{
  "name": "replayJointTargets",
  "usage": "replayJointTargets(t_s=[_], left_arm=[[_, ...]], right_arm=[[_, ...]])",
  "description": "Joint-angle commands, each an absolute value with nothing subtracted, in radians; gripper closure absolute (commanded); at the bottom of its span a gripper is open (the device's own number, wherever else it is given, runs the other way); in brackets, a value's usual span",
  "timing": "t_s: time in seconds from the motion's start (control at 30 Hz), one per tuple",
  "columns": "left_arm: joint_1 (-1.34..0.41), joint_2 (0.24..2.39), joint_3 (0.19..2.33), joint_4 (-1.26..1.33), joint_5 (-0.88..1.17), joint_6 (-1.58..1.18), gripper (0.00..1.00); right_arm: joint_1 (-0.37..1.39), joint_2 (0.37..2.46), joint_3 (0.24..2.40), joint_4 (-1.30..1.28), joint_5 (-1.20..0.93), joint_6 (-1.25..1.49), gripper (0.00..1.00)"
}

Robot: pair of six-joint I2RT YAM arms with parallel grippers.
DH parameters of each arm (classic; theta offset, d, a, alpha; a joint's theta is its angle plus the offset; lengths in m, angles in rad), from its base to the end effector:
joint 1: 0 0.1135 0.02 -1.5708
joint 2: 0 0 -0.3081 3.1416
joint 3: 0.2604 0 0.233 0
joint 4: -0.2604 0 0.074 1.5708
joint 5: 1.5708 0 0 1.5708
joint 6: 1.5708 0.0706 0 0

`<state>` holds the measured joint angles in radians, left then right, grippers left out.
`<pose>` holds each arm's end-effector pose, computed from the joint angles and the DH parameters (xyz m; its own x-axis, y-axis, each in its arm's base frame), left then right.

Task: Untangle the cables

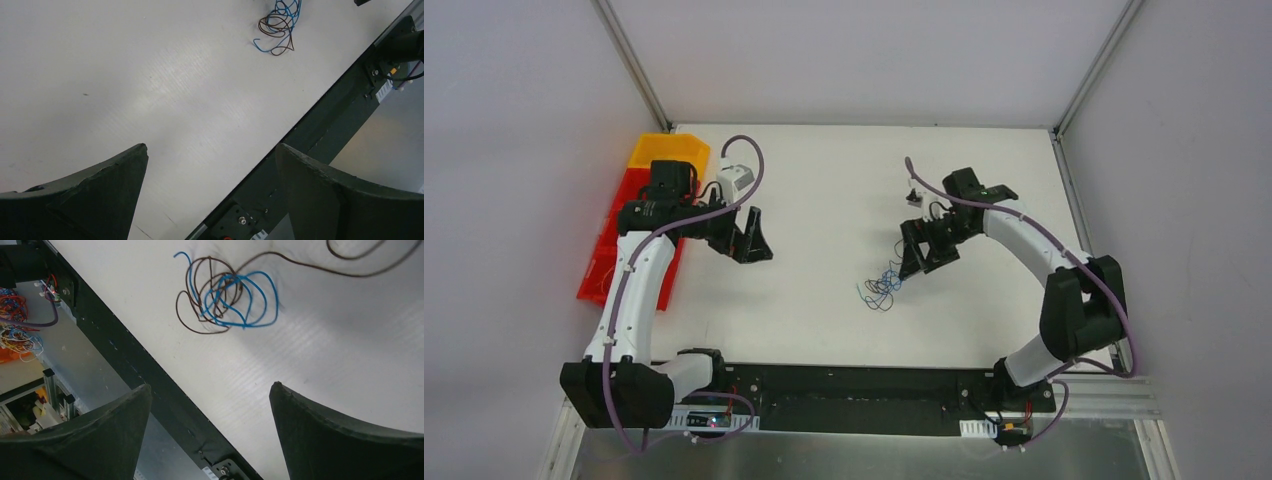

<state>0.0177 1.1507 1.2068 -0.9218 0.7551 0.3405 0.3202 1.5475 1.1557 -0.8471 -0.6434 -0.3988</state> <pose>0.1979 -0.0449 0.3718 -0.5737 0.2331 -0.7852 0.6608 0.6982 -0.2755 0.2584 0.1303 0.2676 -0.6571 -0.5452 -0.5205 -0.7515 0.5276 0.3961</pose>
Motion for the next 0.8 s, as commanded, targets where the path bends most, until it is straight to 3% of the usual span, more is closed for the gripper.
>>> replayJointTargets(t_s=[0.0,0.13,0.23,0.43,0.5,0.77], left_arm=[[0.004,1.115,1.143,-0.899,0.83,0.346,0.02],[-0.047,1.12,1.12,-0.857,0.841,0.326,0.03],[-0.051,1.14,1.119,-0.833,0.842,0.304,0.05],[-0.058,1.154,1.073,-0.764,0.876,0.243,0.11],[-0.064,1.154,1.056,-0.721,0.887,0.201,0.15],[-0.23,1.158,0.999,-0.52,0.897,0.085,0.23]], right_arm=[[0.417,1.618,1.188,-0.686,-0.635,-0.303,0.09],[0.477,1.729,1.176,-0.593,-0.565,-0.349,0.13],[0.507,1.792,1.163,-0.522,-0.552,-0.351,0.25],[0.53,1.819,1.224,-0.555,-0.662,-0.361,0.86],[0.537,1.779,1.229,-0.553,-0.711,-0.34,1.0],[0.585,1.65,1.333,-0.507,-0.836,-0.161,1.0]])
